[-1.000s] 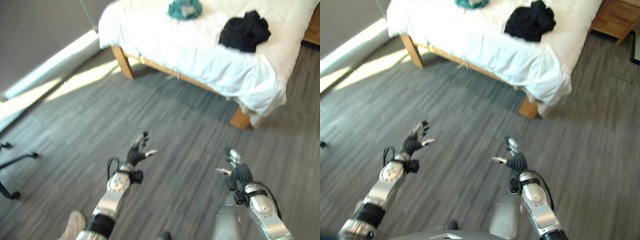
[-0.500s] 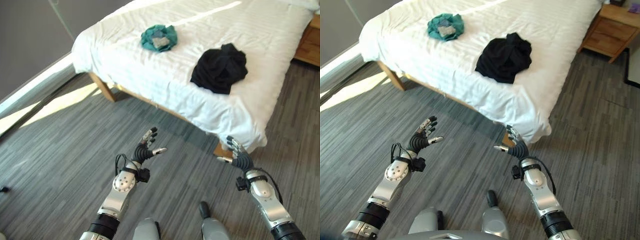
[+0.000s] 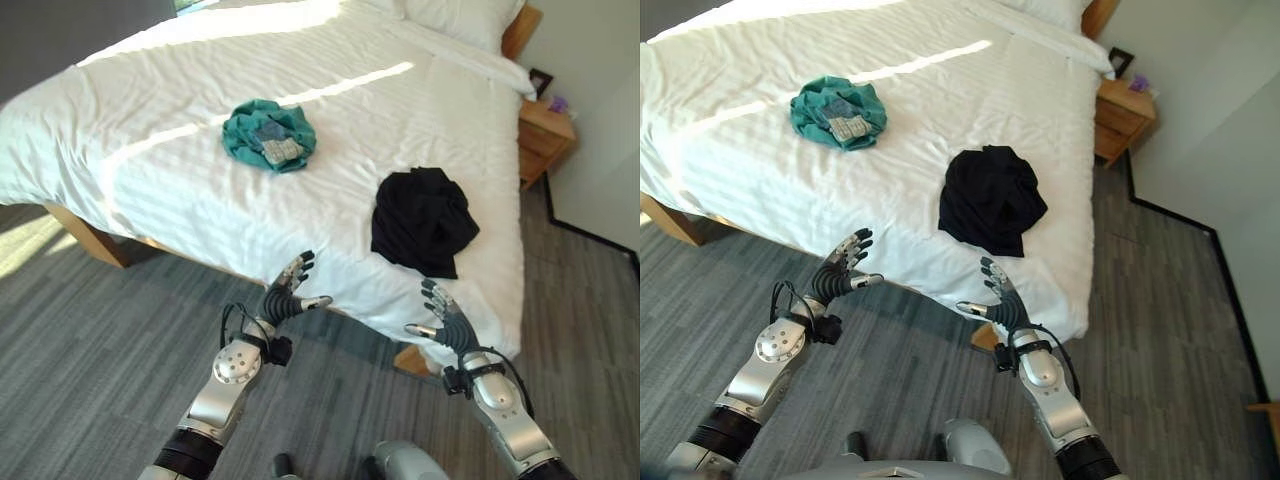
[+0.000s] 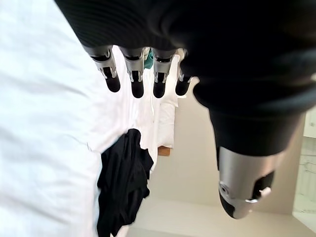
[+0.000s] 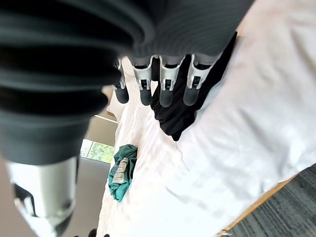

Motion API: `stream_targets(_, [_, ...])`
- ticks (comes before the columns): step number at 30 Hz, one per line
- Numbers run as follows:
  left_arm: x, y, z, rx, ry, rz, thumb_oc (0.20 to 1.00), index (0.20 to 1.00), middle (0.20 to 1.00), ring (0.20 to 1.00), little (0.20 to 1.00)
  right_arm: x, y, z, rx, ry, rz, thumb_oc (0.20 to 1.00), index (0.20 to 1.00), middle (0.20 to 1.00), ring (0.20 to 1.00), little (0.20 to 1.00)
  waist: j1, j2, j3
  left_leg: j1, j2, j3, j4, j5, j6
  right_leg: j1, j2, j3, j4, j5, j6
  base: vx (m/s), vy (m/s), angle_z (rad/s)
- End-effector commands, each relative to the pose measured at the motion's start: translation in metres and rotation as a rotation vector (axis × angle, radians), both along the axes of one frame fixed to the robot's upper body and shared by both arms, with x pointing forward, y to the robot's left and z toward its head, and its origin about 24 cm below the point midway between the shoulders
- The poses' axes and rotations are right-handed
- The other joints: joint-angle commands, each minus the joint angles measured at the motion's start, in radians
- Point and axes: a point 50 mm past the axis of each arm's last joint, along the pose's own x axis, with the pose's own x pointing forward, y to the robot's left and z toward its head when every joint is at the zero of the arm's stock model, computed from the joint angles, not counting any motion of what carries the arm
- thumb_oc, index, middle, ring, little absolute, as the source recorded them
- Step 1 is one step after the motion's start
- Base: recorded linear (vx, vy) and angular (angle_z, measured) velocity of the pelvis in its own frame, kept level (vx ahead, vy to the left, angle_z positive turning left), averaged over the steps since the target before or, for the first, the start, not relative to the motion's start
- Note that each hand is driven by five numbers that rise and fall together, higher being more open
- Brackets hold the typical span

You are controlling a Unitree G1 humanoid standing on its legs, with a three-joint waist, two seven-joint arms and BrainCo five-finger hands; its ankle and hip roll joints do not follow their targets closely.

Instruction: Pick up bed clothes into laundry basket.

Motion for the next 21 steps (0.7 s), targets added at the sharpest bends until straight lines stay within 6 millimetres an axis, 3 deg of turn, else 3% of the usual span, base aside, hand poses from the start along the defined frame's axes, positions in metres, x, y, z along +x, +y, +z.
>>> stream_targets(1, [0.001, -0.006, 0.025, -0.026, -0.124, -0.05, 1.0, 1.0, 1.0, 1.0, 1.0, 0.01, -0.013, 0.022, -0.031, -0.118, -0.035, 1.0, 1.0, 1.0, 1.0, 1.0, -0.012, 0.012, -0.01, -0.046, 0.087, -0.015, 0.0, -0.017, -0.109, 0.122, -0.137, -0.029, -0.251, 0.139, 0.036, 0.3, -0.023, 0.65])
stream_targets(2, [0.001, -0.006, 0.024, -0.026, -0.124, -0.05, 1.0, 1.0, 1.0, 1.0, 1.0, 0.01, -0.013, 0.022, -0.031, -0.118, -0.035, 1.0, 1.0, 1.0, 1.0, 1.0, -0.014, 0.012, -0.01, -0.046, 0.087, -0.017, 0.0, -0.018, -0.109, 0.124, -0.139, -0.031, -0.253, 0.14, 0.036, 0.34, -0.076, 0.84])
stream_targets(3, [0.004, -0.007, 0.025, -0.022, -0.127, -0.046, 1.0, 1.0, 1.0, 1.0, 1.0, 0.01, -0.015, 0.022, -0.041, -0.117, -0.047, 1.0, 1.0, 1.0, 1.0, 1.0, -0.053, 0.029, -0.014, 0.017, 0.107, -0.016, 0.0, -0.062, -0.138, 0.055, -0.195, -0.049, -0.313, 0.211, 0.04, 0.42, -0.106, 0.84])
stream_targets(4, [0.006, -0.009, 0.024, -0.018, -0.125, -0.046, 1.0, 1.0, 1.0, 1.0, 1.0, 0.01, -0.015, 0.022, -0.047, -0.119, -0.047, 1.0, 1.0, 1.0, 1.0, 1.0, -0.072, 0.027, -0.015, 0.045, 0.105, -0.009, 0.0, -0.074, -0.144, 0.032, -0.193, -0.061, -0.319, 0.235, 0.04, 0.54, -0.105, 0.83])
stream_targets(6, [0.005, -0.009, 0.021, -0.011, -0.117, -0.048, 1.0, 1.0, 1.0, 1.0, 1.0, 0.008, -0.018, 0.022, -0.056, -0.117, -0.051, 1.0, 1.0, 1.0, 1.0, 1.0, -0.102, 0.02, -0.041, 0.118, 0.101, 0.004, 0.0, -0.109, -0.162, 0.047, -0.181, -0.069, -0.358, 0.223, 0.04, 0.37, -0.007, 0.27])
stream_targets(7, [0.003, -0.008, 0.018, -0.026, -0.11, -0.041, 1.0, 1.0, 1.0, 1.0, 1.0, 0.007, -0.019, 0.022, -0.067, -0.12, -0.045, 1.0, 1.0, 1.0, 1.0, 1.0, -0.101, 0.032, -0.044, 0.151, 0.106, 0.0, 0.005, -0.117, -0.167, 0.069, -0.168, -0.058, -0.368, 0.23, 0.04, 0.31, 0.025, -0.12])
stream_targets(8, [0.002, -0.008, 0.019, -0.033, -0.115, -0.04, 1.0, 1.0, 1.0, 1.0, 1.0, 0.008, -0.021, 0.023, -0.071, -0.123, -0.045, 1.0, 1.0, 1.0, 1.0, 1.0, -0.103, 0.034, -0.049, 0.146, 0.112, 0.008, 0.042, -0.103, -0.177, 0.074, -0.172, -0.059, -0.384, 0.225, 0.04, 0.26, 0.03, -0.43])
stream_targets(9, [0.001, -0.006, 0.022, -0.03, -0.129, -0.036, 1.0, 1.0, 1.0, 1.0, 1.0, 0.009, -0.024, 0.027, -0.091, -0.139, -0.042, 1.0, 1.0, 1.0, 1.0, 1.0, -0.098, 0.037, -0.043, 0.109, 0.124, -0.011, 0.194, -0.067, -0.187, 0.097, -0.16, -0.053, -0.392, 0.215, 0.04, 0.25, -0.068, -0.67])
stream_targets(10, [0.0, -0.002, 0.026, -0.039, -0.148, -0.016, 1.0, 1.0, 1.0, 1.0, 1.0, 0.011, -0.025, 0.032, -0.107, -0.16, -0.031, 1.0, 1.0, 1.0, 1.0, 1.0, -0.084, 0.021, -0.035, 0.037, 0.124, -0.047, 0.337, -0.035, -0.184, 0.114, -0.154, -0.038, -0.391, 0.208, 0.014, 0.29, -0.151, -0.88])
stream_targets(11, [0.001, 0.004, 0.03, -0.041, -0.172, 0.02, 1.0, 1.0, 1.0, 1.0, 1.0, 0.013, -0.026, 0.036, -0.119, -0.178, -0.035, 1.0, 1.0, 1.0, 1.0, 1.0, -0.06, 0.002, -0.019, -0.032, 0.101, -0.099, 0.459, -0.015, -0.172, 0.132, -0.144, -0.022, -0.388, 0.197, -0.018, 0.25, -0.202, -0.84])
stream_targets(13, [0.0, 0.013, 0.039, -0.058, -0.224, 0.079, 1.0, 1.0, 1.0, 1.0, 1.0, 0.016, -0.029, 0.042, -0.151, -0.204, -0.036, 1.0, 1.0, 1.0, 1.0, 1.0, -0.019, -0.039, 0.003, -0.12, 0.013, -0.162, 0.592, -0.054, -0.146, 0.158, -0.141, 0.018, -0.402, 0.197, -0.04, 0.22, -0.139, -1.05])
stream_targets(14, [-0.001, 0.019, 0.046, -0.076, -0.262, 0.109, 1.0, 1.0, 1.0, 1.0, 1.0, 0.018, -0.033, 0.044, -0.176, -0.213, -0.043, 1.0, 1.0, 1.0, 1.0, 1.0, 0.002, -0.053, 0.008, -0.147, -0.002, -0.153, 0.599, -0.065, -0.141, 0.174, -0.143, 0.035, -0.409, 0.194, -0.037, 0.21, -0.008, -1.54])
stream_targets(15, [-0.001, 0.023, 0.053, -0.089, -0.301, 0.131, 1.0, 1.0, 1.0, 1.0, 1.0, 0.019, -0.037, 0.045, -0.189, -0.217, -0.055, 1.0, 1.0, 1.0, 1.0, 1.0, 0.019, -0.057, 0.012, -0.163, 0.012, -0.13, 0.579, -0.066, -0.143, 0.189, -0.145, 0.046, -0.413, 0.187, -0.032, 0.28, 0.117, -1.82])
stream_targets(16, [0.0, 0.037, 0.069, -0.093, -0.385, 0.193, 1.0, 1.0, 1.0, 1.0, 1.0, 0.019, -0.044, 0.048, -0.205, -0.234, -0.083, 1.0, 1.0, 1.0, 1.0, 1.0, 0.049, -0.05, 0.01, -0.175, 0.034, -0.105, 0.458, -0.1, -0.125, 0.219, -0.141, 0.054, -0.417, 0.172, -0.025, 0.22, 0.121, -1.52])
stream_targets(17, [0.0, 0.037, 0.07, -0.094, -0.386, 0.194, 1.0, 1.0, 1.0, 1.0, 1.0, 0.019, -0.044, 0.048, -0.205, -0.234, -0.083, 1.0, 1.0, 1.0, 1.0, 1.0, 0.051, -0.052, 0.011, -0.167, 0.031, -0.1, 0.447, -0.097, -0.124, 0.22, -0.144, 0.057, -0.417, 0.171, -0.025, 0.25, 0.188, -0.77])
stream_targets(19, [-0.003, 0.055, 0.099, -0.062, -0.531, 0.272, 1.0, 1.0, 1.0, 1.0, 1.0, 0.018, -0.053, 0.053, -0.229, -0.259, -0.113, 1.0, 1.0, 1.0, 1.0, 1.0, 0.077, -0.033, 0.009, -0.164, 0.048, -0.093, 0.279, -0.031, -0.136, 0.245, -0.128, 0.055, -0.425, 0.154, -0.018, 0.18, 0.203, -0.17])
stream_targets(21, [-0.007, 0.075, 0.128, -0.016, -0.676, 0.383, 1.0, 1.0, 1.0, 1.0, 1.0, 0.016, -0.061, 0.054, -0.243, -0.266, -0.144, 1.0, 1.0, 1.0, 1.0, 1.0, 0.101, -0.024, 0.002, -0.18, 0.117, -0.09, 0.165, 0.046, -0.16, 0.271, -0.124, 0.047, -0.428, 0.125, -0.008, 0.26, 0.247, -0.45])
